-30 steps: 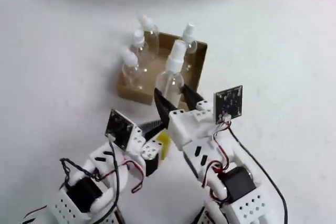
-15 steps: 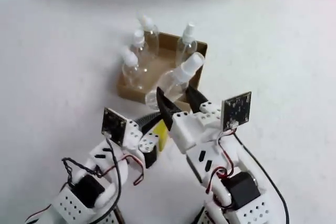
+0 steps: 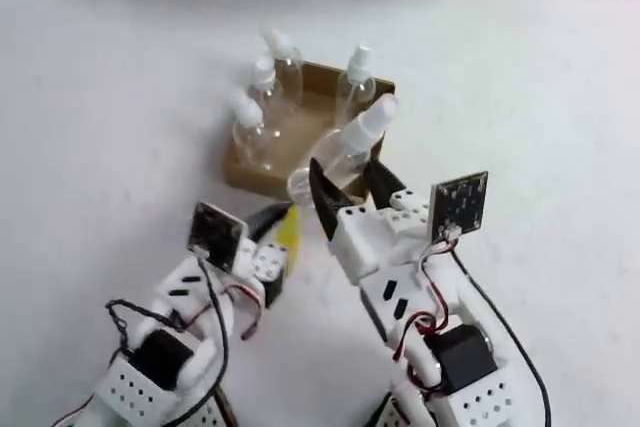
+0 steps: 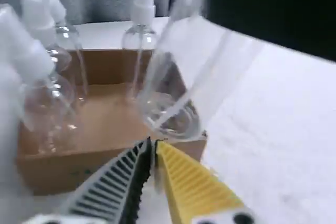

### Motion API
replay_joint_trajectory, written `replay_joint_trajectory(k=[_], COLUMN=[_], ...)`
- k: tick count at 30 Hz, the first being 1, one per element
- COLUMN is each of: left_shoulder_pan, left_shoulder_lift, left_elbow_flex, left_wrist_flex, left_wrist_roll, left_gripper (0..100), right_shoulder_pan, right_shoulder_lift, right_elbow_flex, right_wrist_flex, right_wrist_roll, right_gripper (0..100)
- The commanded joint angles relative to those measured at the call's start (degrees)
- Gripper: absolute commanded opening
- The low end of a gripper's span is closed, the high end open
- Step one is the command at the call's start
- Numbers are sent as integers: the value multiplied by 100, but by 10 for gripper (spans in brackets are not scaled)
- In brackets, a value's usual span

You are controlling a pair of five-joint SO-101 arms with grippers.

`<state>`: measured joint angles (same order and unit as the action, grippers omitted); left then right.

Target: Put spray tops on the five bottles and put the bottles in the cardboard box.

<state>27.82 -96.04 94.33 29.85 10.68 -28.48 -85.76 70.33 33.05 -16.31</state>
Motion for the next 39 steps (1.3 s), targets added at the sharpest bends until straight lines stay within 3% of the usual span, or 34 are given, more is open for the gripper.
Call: replay_joint_trajectory(k=[1, 7, 13, 18, 27, 33, 39], left_shoulder_pan=[-1288, -2985, -3873, -3925, -3934, -3925, -3864], left_shoulder_lift=[-48, -48, -48, -48, -40, -13, -13], left_elbow_flex=[-193, -176, -141, 273, 308, 308, 308], left_wrist_flex=[466, 949, 1389, 1363, 1582, 1705, 1767], left_wrist_roll=[-316, -563, -1099, -1169, -1178, -1855, -1943], left_gripper=[20, 20, 20, 20, 20, 20, 20], right_shoulder_pan=[127, 127, 127, 136, 752, 910, 919], right_shoulder_lift=[57, 57, 57, 514, 2800, 3829, 4488], right_elbow_flex=[-299, 457, 651, 633, 176, -114, -519], right_wrist_flex=[-136, -1411, -1710, -1886, -3442, -3987, -4022], right_wrist_roll=[97, 782, 976, 985, 1178, 1178, 1222], right_gripper=[15, 15, 15, 15, 15, 15, 15])
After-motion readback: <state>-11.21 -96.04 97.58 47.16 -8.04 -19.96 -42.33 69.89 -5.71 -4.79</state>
